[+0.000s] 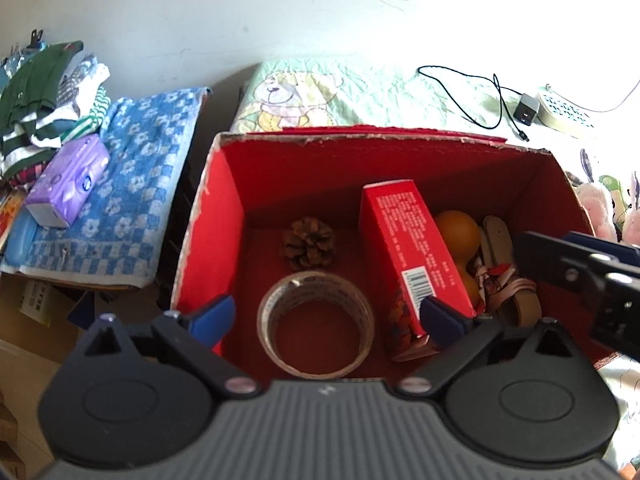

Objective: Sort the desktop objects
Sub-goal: 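Raise both open grippers up out of the red box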

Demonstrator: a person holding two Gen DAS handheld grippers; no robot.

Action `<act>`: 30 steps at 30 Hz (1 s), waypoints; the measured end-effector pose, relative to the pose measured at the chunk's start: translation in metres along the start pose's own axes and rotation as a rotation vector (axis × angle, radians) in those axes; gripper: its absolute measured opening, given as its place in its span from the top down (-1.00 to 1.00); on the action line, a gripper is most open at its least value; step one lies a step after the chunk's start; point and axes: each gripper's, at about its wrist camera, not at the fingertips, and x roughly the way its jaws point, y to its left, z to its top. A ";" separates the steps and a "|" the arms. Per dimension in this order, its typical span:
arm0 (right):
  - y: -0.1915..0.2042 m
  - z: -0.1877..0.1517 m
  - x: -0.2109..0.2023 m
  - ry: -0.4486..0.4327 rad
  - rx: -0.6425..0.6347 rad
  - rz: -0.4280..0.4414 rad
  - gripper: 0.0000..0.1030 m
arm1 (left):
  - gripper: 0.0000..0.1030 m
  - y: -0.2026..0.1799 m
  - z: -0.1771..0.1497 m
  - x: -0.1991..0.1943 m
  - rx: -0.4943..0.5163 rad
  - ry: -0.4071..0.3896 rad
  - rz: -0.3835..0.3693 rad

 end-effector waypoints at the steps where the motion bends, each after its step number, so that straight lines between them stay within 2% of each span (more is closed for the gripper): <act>1: -0.003 0.000 -0.004 -0.009 0.010 -0.009 0.05 | -0.93 -0.001 0.000 -0.001 0.002 -0.001 0.010; 9: -0.023 -0.006 -0.024 -0.024 0.052 -0.059 0.05 | -0.95 -0.008 0.000 -0.003 -0.006 0.038 0.035; 14: -0.032 -0.008 -0.027 -0.021 0.061 -0.077 0.05 | -0.96 -0.011 -0.002 -0.007 -0.005 0.036 0.093; 23: -0.045 -0.007 -0.034 -0.008 0.027 -0.015 0.03 | -0.97 -0.026 -0.005 -0.028 -0.024 0.000 0.172; 30: -0.078 -0.006 -0.046 0.010 0.012 0.028 -0.01 | -0.98 -0.059 -0.014 -0.056 -0.039 -0.042 0.189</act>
